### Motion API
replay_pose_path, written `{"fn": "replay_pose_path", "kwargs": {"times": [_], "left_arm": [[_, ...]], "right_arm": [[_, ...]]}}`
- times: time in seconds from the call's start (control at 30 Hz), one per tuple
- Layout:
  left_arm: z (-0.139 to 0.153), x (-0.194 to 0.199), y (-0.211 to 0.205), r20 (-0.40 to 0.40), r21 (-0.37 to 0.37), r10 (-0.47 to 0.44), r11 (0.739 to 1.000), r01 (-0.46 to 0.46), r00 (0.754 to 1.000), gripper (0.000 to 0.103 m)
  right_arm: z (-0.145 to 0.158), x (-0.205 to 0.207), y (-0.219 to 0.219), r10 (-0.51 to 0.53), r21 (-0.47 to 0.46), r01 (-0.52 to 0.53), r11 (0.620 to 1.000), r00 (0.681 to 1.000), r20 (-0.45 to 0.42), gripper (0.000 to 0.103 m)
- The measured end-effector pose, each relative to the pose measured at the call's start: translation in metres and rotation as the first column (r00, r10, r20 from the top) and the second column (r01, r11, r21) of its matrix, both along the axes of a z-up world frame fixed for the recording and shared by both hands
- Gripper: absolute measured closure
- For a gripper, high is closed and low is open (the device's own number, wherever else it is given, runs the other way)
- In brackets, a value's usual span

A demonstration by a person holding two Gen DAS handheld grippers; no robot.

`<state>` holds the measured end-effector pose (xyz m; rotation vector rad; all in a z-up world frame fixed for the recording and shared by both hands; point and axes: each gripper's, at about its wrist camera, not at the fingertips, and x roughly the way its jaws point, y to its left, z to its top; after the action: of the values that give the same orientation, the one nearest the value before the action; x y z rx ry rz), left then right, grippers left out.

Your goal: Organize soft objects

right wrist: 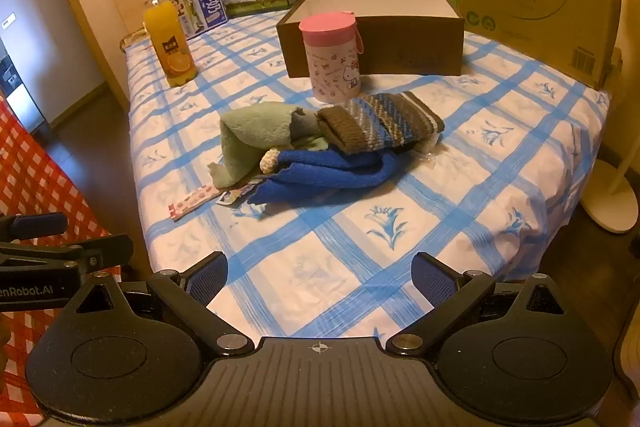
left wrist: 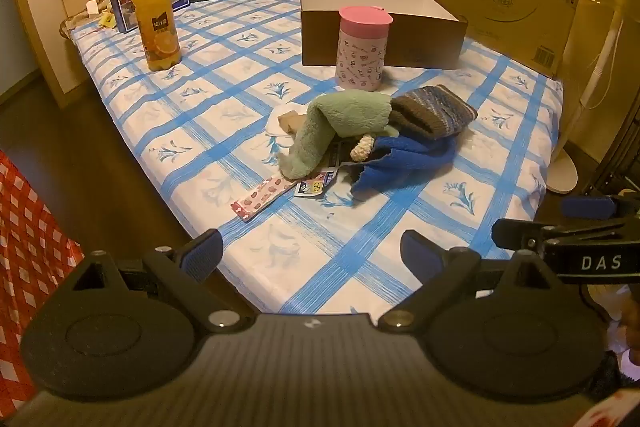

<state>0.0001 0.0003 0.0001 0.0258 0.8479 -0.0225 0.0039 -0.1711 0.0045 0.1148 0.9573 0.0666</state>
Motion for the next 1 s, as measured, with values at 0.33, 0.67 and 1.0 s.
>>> {"fn": "replay_pose_path", "kwargs": {"times": [0.33, 0.67, 1.0], "left_arm": [[0.0001, -0.0001, -0.0001, 0.003, 0.005, 0.000, 1.000, 0.000, 1.000, 0.008], [0.0001, -0.0001, -0.0001, 0.003, 0.005, 0.000, 1.000, 0.000, 1.000, 0.008], [0.0000, -0.0001, -0.0002, 0.003, 0.005, 0.000, 1.000, 0.000, 1.000, 0.008]], "right_arm": [[0.0000, 0.0000, 0.0003, 0.001, -0.004, -0.001, 1.000, 1.000, 0.000, 0.005], [-0.0003, 0.0001, 0.0001, 0.001, -0.003, -0.001, 1.000, 1.000, -0.001, 0.005], [-0.0009, 0.0001, -0.0002, 0.001, -0.004, -0.001, 1.000, 1.000, -0.002, 0.005]]}}
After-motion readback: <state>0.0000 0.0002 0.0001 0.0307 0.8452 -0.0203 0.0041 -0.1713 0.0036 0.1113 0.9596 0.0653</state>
